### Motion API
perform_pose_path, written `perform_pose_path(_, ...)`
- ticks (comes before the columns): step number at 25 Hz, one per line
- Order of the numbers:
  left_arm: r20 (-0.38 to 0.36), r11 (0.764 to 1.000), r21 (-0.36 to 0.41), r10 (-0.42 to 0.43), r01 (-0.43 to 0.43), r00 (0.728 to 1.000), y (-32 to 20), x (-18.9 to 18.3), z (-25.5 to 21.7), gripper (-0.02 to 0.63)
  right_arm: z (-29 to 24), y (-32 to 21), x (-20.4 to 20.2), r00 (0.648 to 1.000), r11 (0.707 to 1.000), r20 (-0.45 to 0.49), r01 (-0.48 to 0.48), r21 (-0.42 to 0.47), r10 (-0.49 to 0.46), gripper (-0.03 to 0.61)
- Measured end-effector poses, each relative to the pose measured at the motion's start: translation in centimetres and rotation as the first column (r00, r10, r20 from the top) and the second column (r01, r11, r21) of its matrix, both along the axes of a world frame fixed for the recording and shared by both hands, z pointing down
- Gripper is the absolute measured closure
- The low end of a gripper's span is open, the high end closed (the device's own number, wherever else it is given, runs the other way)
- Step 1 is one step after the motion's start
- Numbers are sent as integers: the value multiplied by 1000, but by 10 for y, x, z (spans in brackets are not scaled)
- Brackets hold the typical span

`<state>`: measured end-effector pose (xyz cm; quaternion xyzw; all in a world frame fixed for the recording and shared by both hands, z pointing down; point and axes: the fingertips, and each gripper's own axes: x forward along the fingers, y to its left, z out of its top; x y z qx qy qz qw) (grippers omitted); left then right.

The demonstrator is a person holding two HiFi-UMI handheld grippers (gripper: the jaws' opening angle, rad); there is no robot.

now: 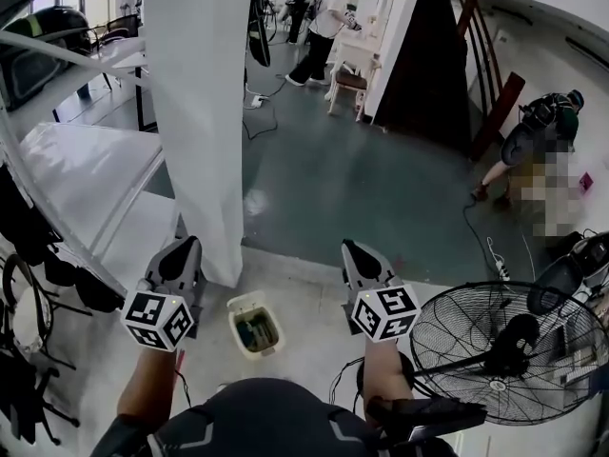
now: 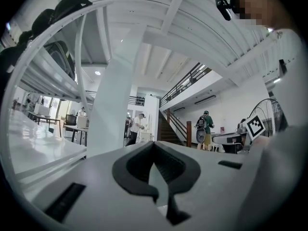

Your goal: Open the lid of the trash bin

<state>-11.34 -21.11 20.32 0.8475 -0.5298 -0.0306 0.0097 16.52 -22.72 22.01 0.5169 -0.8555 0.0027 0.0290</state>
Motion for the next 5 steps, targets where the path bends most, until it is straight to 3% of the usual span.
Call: perform_pose_path(5, -3, 1000, 5, 7, -7, 1000, -1, 1, -1, 606, 0, -3, -4, 1000, 1000, 3, -3, 1, 3, 552)
